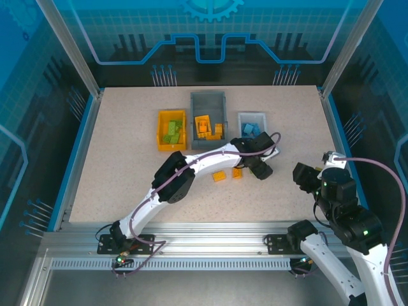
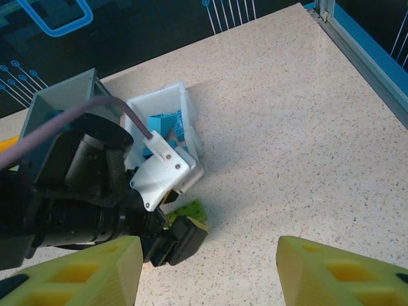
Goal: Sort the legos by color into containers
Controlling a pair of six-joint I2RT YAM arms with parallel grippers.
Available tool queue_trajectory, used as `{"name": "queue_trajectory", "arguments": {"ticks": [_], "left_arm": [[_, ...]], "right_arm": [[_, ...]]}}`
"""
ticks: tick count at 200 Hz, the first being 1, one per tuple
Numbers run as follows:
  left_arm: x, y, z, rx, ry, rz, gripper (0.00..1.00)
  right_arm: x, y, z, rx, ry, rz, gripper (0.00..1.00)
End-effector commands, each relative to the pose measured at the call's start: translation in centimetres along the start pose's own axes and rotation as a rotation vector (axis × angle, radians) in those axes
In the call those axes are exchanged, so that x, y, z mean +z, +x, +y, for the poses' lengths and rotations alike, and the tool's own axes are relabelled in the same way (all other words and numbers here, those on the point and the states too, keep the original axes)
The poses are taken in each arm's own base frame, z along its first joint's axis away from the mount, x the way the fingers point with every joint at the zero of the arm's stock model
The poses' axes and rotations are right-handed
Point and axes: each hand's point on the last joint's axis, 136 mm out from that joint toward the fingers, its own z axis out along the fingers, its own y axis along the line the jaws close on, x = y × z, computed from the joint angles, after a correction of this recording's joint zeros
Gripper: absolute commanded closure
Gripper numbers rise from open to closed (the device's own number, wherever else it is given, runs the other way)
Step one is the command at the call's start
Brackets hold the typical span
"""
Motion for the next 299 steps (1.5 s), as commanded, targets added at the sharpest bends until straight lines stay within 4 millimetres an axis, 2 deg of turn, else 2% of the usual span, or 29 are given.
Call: {"name": "queue_trajectory", "arguments": {"ticks": [1,27,63,81,104,128,147,168,192,212,231,257,282,299], "left_arm": [[1.0,1.5,-0.6,0.036,0.032,0.042,0.23],[2.2,2.5,-0.2,0.023,0.008,0.072,0.28],[3.1,3.5,0.3,-0.009,-0.039,0.101,0.51],[3.4,3.9,0.6,-0.011,-0.072,0.11,0.53],[3.4,4.0,0.5,-0.016,-0.08,0.11,0.54],[3.1,3.7,0.4,-0.037,-0.079,0.103,0.67],[2.4,3.3,0.3,-0.056,-0.092,0.086,0.72],[-0.6,1.7,0.3,-0.112,-0.1,0.013,0.75],[-7.2,-1.0,1.4,-0.233,-0.14,-0.131,0.76],[-12.7,-1.3,3.0,-0.369,-0.151,-0.235,0.76],[-16.8,0.4,6.0,-0.511,-0.166,-0.273,0.76],[-20.8,5.4,12.2,-0.684,-0.243,-0.258,0.77],[-23.0,10.3,18.4,-0.826,-0.321,-0.236,0.77],[-23.2,13.0,22.3,-0.927,-0.337,-0.215,0.77]], "right_arm": [[-0.2,-0.2,-0.3,0.018,0.013,-0.014,0.41],[-0.1,-0.2,-0.2,0.02,0.006,-0.01,0.41],[-0.1,-0.2,-0.2,0.02,0.006,-0.008,0.41],[0.0,-0.1,-0.1,0.019,0.006,-0.005,0.41],[0.1,-0.1,0.0,0.019,0.001,-0.004,0.41],[0.2,-0.2,0.1,0.016,0.001,-0.002,0.41],[0.2,-0.2,0.2,0.014,-0.003,0.0,0.41],[0.4,-0.2,0.6,0.006,-0.019,0.007,0.41],[1.1,0.3,2.5,-0.04,-0.104,0.041,0.4],[2.3,1.3,5.1,-0.109,-0.218,0.111,0.41],[3.2,2.1,7.8,-0.162,-0.312,0.147,0.41],[4.2,3.2,12.1,-0.254,-0.41,0.146,0.4],[5.4,5.5,16.9,-0.357,-0.452,0.171,0.39],[6.4,7.3,19.7,-0.38,-0.474,0.215,0.4]]}}
